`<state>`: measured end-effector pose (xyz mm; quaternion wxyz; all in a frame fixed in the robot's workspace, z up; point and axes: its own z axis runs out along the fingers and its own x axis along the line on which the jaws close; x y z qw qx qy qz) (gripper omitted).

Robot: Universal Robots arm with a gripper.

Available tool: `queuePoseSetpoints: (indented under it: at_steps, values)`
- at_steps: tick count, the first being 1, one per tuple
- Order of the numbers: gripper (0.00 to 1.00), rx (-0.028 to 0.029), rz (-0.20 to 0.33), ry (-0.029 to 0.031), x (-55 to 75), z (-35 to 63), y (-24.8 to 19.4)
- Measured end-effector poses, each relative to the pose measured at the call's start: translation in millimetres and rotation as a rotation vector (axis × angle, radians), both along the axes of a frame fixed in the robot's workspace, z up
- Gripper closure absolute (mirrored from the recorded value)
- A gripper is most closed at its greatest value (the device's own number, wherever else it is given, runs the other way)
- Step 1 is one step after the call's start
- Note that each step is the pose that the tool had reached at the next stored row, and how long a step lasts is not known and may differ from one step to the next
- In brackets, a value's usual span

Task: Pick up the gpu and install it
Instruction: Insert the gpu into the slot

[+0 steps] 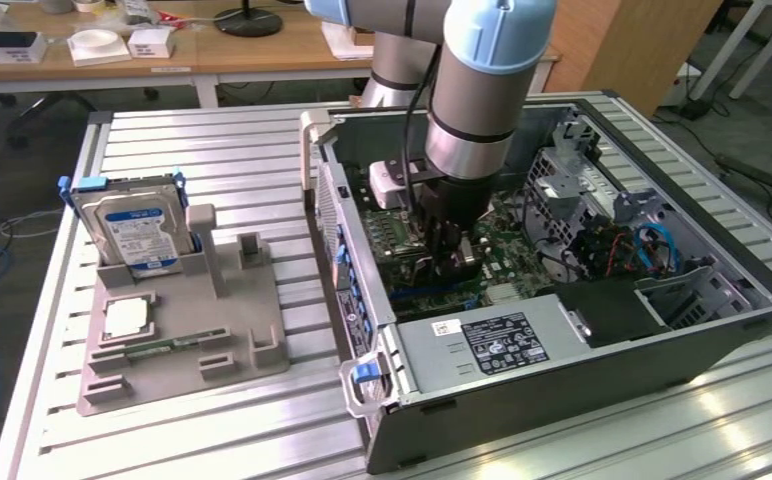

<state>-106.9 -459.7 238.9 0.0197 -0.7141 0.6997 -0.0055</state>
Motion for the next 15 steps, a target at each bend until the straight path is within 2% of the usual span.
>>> queuePoseSetpoints:
  at_steps: [15]
  values:
    - [0.73,0.0002,0.0,-0.0001,-0.2,-4.0,1.0]
